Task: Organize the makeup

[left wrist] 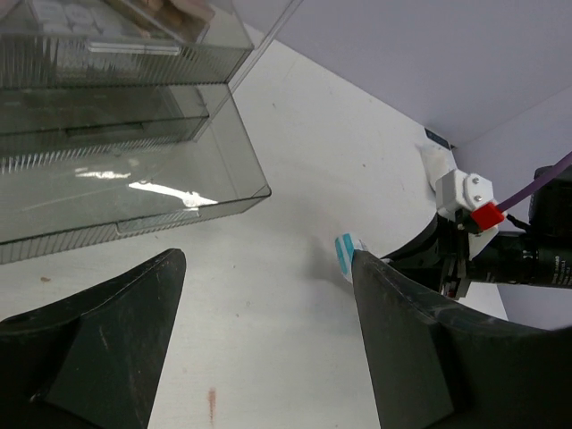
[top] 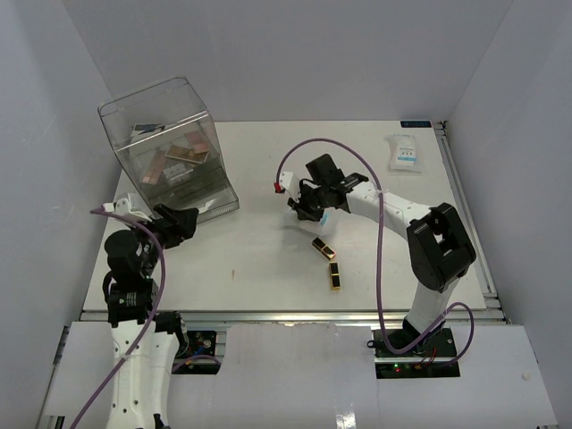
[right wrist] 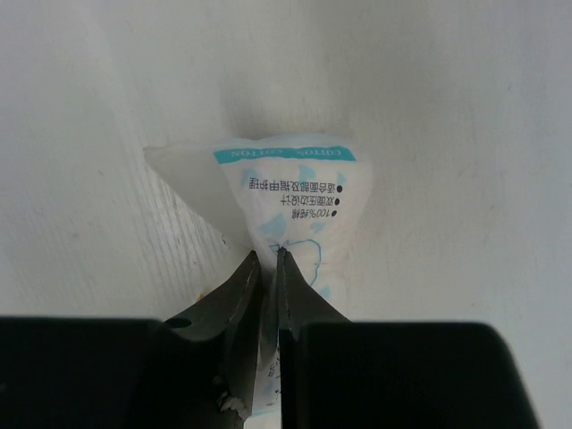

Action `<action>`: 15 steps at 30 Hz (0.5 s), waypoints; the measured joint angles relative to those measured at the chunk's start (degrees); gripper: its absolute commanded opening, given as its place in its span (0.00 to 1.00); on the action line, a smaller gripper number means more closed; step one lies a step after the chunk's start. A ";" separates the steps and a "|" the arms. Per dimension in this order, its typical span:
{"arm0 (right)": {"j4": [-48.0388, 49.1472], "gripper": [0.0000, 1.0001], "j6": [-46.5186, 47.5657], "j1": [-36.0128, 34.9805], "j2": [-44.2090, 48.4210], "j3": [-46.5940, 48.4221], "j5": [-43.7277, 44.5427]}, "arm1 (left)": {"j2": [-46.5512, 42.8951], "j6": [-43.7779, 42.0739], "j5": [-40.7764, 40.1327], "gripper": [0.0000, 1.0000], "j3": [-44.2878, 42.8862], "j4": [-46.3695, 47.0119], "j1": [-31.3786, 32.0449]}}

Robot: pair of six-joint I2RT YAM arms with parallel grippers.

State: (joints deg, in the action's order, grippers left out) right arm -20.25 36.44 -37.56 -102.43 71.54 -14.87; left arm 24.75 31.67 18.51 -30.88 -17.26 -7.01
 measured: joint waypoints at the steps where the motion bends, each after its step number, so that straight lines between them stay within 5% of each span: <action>1: -1.27 0.08 -0.72 -0.01 0.00 2.16 -1.72 | -0.01 0.19 -0.46 0.86 -0.93 -0.13 0.00; 9: -8.42 0.08 -8.74 -3.05 -7.60 36.57 -13.65 | -2.02 3.37 -7.02 0.84 -7.17 -0.79 0.00; 15: -5.45 0.08 -19.48 -9.33 -19.25 56.91 -13.90 | -6.65 5.47 -12.62 0.84 -8.95 -1.17 0.00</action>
State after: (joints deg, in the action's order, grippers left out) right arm -25.70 16.96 -46.89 -121.68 128.45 -28.77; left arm 18.11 37.13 5.89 -39.83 -18.43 -7.01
